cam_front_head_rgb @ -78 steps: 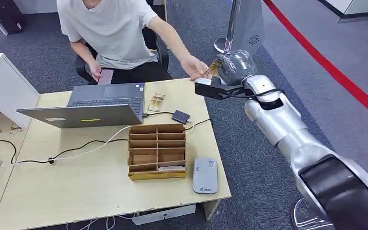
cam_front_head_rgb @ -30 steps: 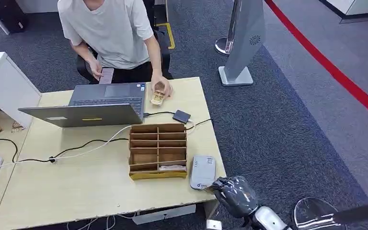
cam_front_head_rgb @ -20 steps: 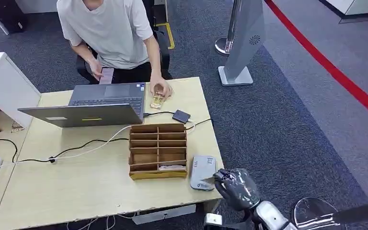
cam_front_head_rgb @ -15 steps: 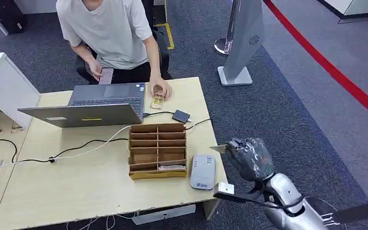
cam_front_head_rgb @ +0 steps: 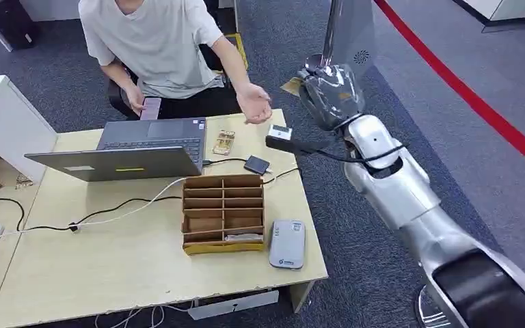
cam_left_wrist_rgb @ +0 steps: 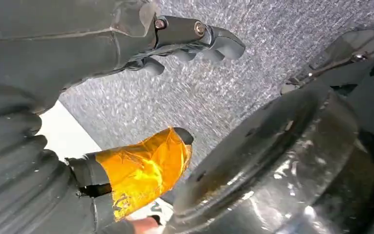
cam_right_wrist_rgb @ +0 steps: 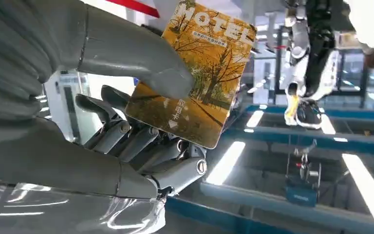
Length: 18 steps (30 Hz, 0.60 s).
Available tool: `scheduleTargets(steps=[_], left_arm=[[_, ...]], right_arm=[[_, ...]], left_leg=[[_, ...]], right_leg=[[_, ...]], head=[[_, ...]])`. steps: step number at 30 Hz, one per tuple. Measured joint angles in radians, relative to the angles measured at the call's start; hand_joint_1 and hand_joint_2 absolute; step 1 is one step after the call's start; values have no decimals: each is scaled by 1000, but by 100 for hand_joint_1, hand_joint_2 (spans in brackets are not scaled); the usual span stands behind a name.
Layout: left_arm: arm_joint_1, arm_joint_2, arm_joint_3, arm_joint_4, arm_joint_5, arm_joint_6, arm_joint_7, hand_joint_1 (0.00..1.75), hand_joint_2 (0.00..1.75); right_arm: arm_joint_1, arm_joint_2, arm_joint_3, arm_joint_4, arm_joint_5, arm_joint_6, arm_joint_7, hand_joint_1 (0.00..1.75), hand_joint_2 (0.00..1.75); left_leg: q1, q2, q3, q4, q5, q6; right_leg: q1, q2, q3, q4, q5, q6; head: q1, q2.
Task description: Pass the card to the sensor for recognition and then transmit it.
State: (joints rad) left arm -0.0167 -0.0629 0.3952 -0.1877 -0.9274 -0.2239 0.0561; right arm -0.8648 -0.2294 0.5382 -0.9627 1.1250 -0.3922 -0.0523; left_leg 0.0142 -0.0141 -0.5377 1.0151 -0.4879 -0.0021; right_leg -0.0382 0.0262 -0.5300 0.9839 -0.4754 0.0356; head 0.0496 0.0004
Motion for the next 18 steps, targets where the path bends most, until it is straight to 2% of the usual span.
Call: scheduleTargets(steps=[4, 7, 11, 12, 18], left_arm=[[-4, 3, -9, 0, -28, -61, -11, 0, 175], [-4, 2, -14, 0, -29, -63, -13, 0, 175], [-4, 1, -15, 0, -30, -38, -13, 0, 175], [-4, 1, -15, 0, -32, -32, -13, 0, 175], [-4, 5, -15, 0, -35, -31, -6, 0, 175]], right_arm=[[-119, 100, 42, 171, -27, 27, 41, 175, 175], [-162, 152, 58, 250, -37, 26, 46, 175, 175], [-172, 189, 74, 314, -38, 10, 32, 175, 175], [-170, 195, 78, 326, -40, 6, 24, 0, 175], [-127, 220, 103, 357, -49, -38, -18, 0, 175]], left_leg=[[0, -1, -1, 0, 1, -1], [0, -1, -2, 0, 1, -1], [0, -1, -2, 0, 1, -1], [0, -1, -2, 0, 1, -1], [0, -1, -3, 0, 1, -1]], right_leg=[[0, 0, -2, 1, 0, 0], [0, -1, -2, 1, 0, 0], [0, -1, -2, 1, 0, 0], [0, -1, -2, 1, 0, 0], [0, -1, -3, 1, 0, 0]], head=[[0, 0], [0, 0], [0, 0], [0, 0], [0, 0]])
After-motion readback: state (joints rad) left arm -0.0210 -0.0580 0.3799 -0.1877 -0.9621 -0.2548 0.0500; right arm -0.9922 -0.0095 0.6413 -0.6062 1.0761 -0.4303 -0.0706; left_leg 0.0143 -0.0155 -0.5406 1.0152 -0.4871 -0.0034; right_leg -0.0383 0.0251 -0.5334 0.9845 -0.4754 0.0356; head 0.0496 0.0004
